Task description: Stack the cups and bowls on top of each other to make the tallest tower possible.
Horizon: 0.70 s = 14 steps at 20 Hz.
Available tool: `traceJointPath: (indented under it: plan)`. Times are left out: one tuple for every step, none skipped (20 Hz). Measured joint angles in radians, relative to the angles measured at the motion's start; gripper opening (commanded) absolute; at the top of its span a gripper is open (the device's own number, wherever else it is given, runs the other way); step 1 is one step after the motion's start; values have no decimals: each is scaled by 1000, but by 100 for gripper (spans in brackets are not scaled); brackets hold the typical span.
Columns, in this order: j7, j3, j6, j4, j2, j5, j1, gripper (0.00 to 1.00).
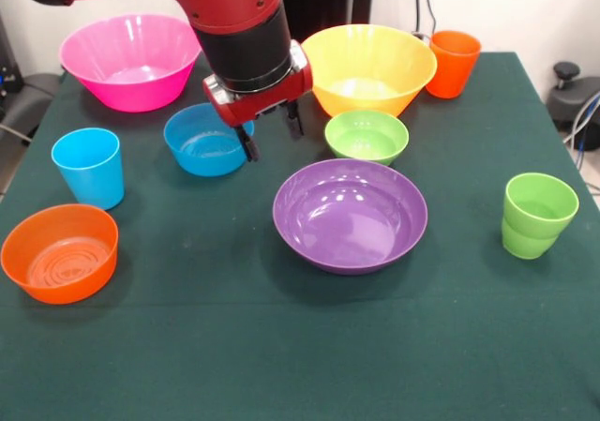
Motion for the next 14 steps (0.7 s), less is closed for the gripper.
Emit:
traceJointPath:
  plan:
    - [-3,1,4,-1,1,0,0,100]
    - [-7,3,9,-2,3,-1,0,100]
    - [-9,4,13,-3,4,-1,0,100]
    - [-15,6,23,-5,6,-2,0,100]
    - [-17,7,26,-6,6,-3,0,100]
    - [-18,7,28,-6,6,-4,0,100]
    - [-19,8,30,-7,6,-4,0,100]
    - [-19,8,31,-7,7,-5,0,100]
    - [-19,9,31,-6,7,-5,0,100]
    - [-19,10,31,-7,7,-5,0,100]
    - [-19,12,30,-6,7,-6,0,100]
    - [-19,14,30,-6,7,-6,-1,100]
    - [-19,15,30,-6,7,-7,-1,100]
    - [-19,17,31,-6,7,-7,-1,100]
